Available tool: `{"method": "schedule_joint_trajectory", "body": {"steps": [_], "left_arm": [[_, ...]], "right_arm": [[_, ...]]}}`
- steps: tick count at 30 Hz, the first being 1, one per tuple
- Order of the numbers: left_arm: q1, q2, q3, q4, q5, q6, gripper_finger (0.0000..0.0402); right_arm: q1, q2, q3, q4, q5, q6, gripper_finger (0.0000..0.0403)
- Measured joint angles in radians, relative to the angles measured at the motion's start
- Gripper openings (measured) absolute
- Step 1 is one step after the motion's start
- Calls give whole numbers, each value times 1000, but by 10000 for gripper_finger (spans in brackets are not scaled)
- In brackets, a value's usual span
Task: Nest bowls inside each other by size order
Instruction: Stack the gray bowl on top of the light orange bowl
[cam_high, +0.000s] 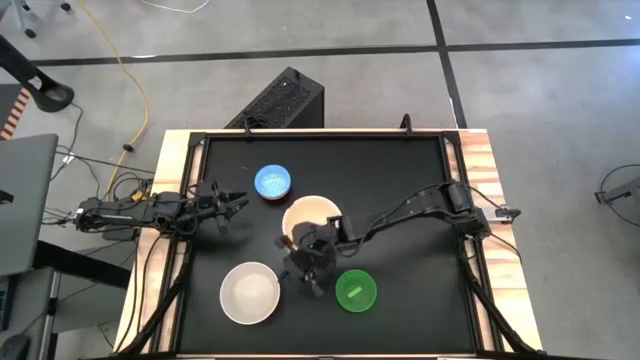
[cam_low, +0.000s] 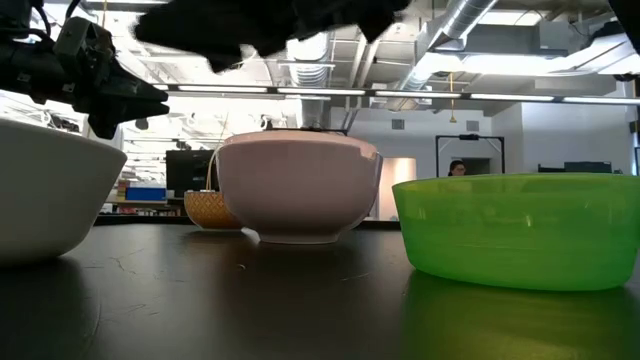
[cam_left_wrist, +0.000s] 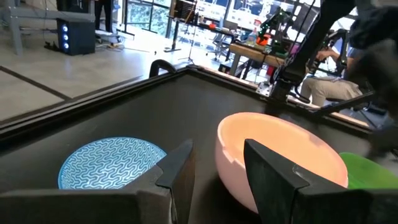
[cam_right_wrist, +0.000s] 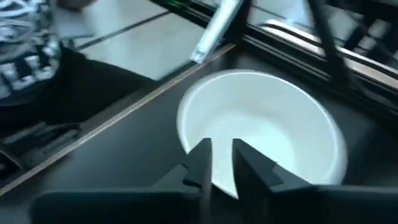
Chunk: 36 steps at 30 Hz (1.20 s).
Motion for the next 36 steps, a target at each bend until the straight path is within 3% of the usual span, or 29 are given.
{"method": "schedule_joint_trajectory", "body": {"steps": [10,20,32,36], "left_arm": [[0,0,0,-1,-1,9,128],[0,0,0,-26,-1,5,128],[0,0,0,-65,8,4,128],[0,0,0,-66,8,4,128]], "right_arm": [[50,193,372,-439,16,-266,184],[101,424,754,-680,88,-446,197],[107,449,769,-730,301,-487,187],[107,448,769,-745,304,-488,146]]}}
